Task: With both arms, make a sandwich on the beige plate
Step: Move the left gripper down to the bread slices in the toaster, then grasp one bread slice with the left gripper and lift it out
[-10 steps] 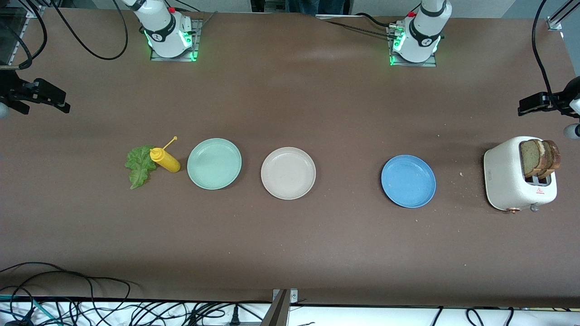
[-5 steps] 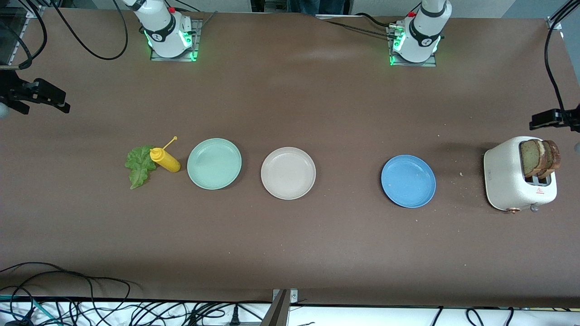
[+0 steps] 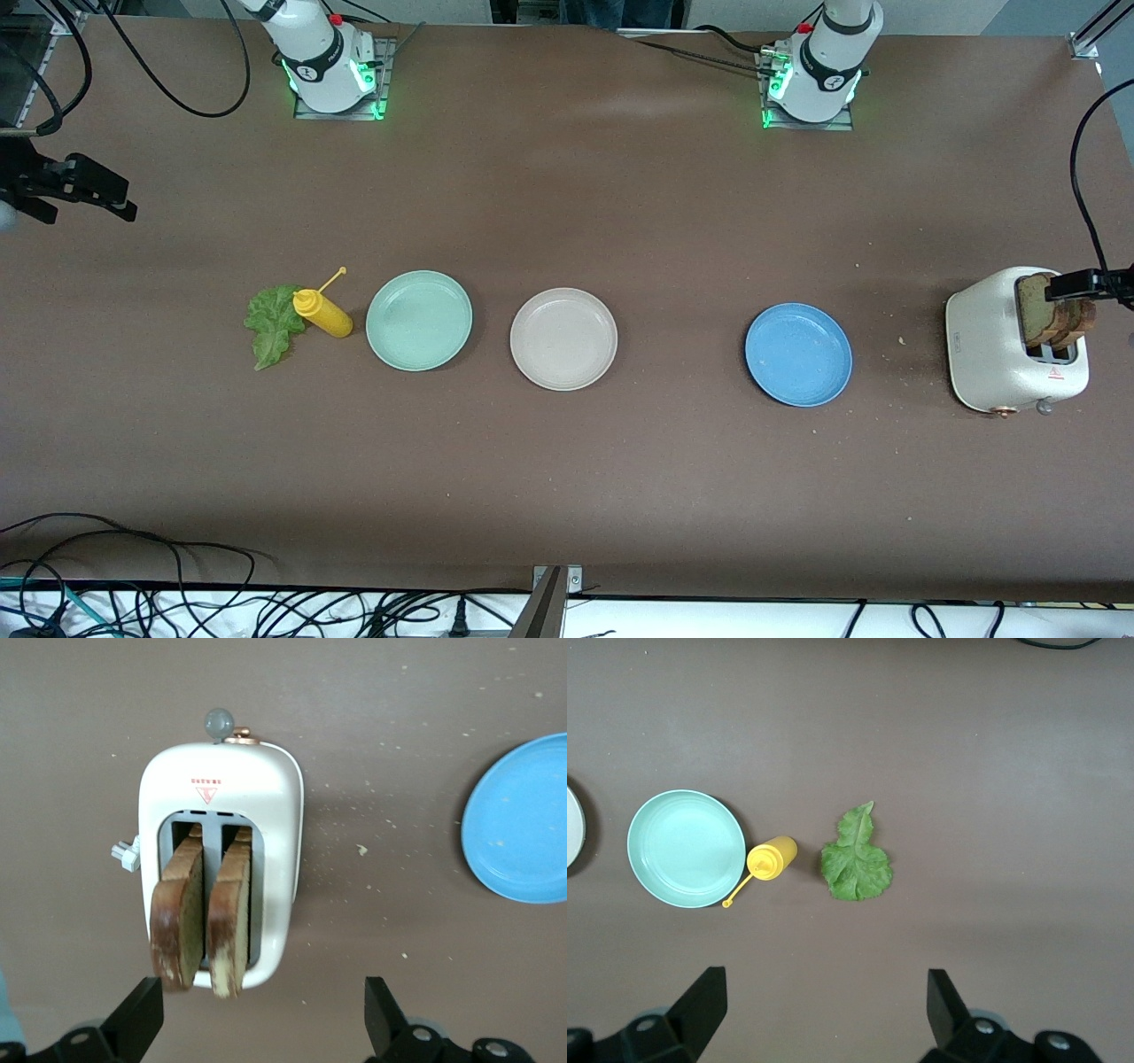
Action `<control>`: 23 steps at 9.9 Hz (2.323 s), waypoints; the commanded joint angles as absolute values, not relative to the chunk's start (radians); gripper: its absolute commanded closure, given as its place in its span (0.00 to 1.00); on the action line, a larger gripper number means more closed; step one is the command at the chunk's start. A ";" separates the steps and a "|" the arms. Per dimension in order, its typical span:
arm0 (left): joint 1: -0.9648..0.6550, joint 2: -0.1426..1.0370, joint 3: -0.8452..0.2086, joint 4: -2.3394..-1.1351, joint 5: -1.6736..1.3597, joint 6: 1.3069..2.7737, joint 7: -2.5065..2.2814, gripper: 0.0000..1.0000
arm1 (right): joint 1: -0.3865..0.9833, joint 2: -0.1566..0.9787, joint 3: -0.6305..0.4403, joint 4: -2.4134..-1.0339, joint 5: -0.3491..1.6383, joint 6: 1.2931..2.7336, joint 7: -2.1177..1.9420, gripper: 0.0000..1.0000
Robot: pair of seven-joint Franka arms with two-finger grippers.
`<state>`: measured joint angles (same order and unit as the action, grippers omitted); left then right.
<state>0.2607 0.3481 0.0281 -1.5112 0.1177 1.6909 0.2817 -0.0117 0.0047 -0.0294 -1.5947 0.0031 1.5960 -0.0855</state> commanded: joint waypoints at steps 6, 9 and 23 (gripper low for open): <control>0.285 0.334 0.021 -1.667 0.126 1.850 0.295 0.00 | -0.017 -0.003 -0.026 -1.588 0.012 1.589 -0.091 0.00; 0.299 0.330 0.021 -1.703 0.129 1.874 0.301 0.00 | -0.017 -0.002 -0.026 -1.588 0.009 1.591 -0.091 0.00; 0.334 0.279 0.017 -1.795 0.137 1.954 0.397 1.00 | -0.017 -0.003 -0.026 -1.588 0.011 1.591 -0.091 0.00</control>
<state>0.3304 0.3071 0.0264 -1.7993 0.1180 1.9653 0.3772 -0.0117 0.0047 -0.0294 -1.5947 0.0031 1.5964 -0.0855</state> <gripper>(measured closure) 0.859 0.000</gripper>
